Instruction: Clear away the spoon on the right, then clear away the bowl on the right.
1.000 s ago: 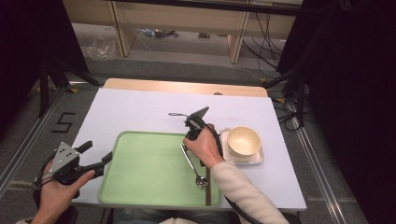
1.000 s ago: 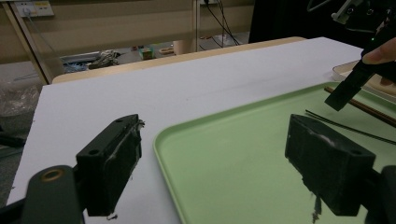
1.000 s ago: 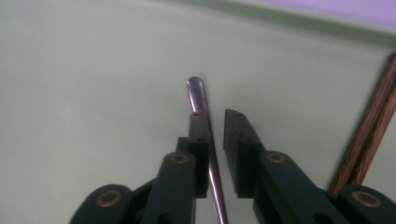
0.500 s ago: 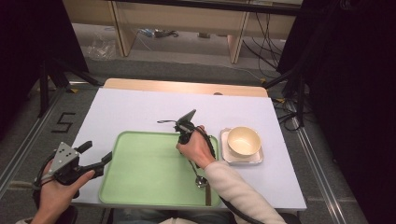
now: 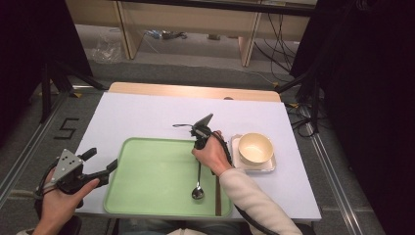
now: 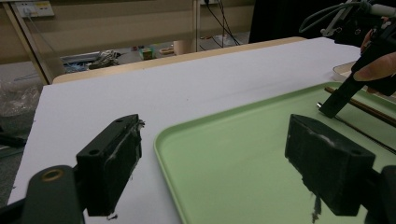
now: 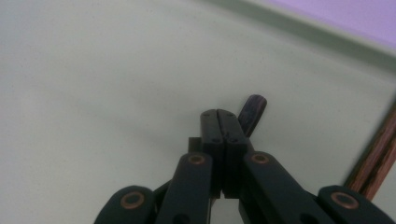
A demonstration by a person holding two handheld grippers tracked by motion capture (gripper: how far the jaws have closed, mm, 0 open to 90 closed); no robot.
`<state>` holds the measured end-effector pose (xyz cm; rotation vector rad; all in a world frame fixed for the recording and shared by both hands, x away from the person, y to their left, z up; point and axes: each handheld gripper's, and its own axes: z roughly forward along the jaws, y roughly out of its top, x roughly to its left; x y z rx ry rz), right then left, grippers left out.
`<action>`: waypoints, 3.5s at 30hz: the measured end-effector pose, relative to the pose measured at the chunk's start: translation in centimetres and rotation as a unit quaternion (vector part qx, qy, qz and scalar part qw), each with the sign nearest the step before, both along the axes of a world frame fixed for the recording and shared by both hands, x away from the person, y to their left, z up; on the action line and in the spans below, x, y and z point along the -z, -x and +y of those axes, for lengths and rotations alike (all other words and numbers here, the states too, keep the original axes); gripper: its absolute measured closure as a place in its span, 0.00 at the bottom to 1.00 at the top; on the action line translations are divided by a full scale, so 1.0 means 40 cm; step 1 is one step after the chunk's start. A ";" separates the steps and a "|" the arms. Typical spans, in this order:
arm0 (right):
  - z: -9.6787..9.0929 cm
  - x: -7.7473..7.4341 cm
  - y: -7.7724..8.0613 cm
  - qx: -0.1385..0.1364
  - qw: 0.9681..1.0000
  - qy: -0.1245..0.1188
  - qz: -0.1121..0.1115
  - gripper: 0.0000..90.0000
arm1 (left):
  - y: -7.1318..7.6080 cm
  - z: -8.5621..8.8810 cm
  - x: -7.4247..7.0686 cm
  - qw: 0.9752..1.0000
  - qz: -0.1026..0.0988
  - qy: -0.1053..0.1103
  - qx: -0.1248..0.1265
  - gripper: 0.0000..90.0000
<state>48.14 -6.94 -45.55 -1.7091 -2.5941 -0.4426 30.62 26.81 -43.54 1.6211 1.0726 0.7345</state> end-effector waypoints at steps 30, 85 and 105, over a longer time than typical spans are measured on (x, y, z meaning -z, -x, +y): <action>-0.261 -0.135 0.036 -0.086 0.989 0.007 -0.120 0.65 | -0.006 -0.008 0.001 1.000 0.004 -0.005 0.004 0.21; -0.545 -0.102 -0.037 0.025 0.996 0.076 -0.029 0.66 | -0.003 -0.012 0.001 1.000 0.003 -0.007 0.010 0.21; -0.550 -0.102 -0.043 0.013 0.996 0.079 -0.044 0.92 | -0.002 -0.011 0.000 1.000 0.003 -0.007 0.009 0.21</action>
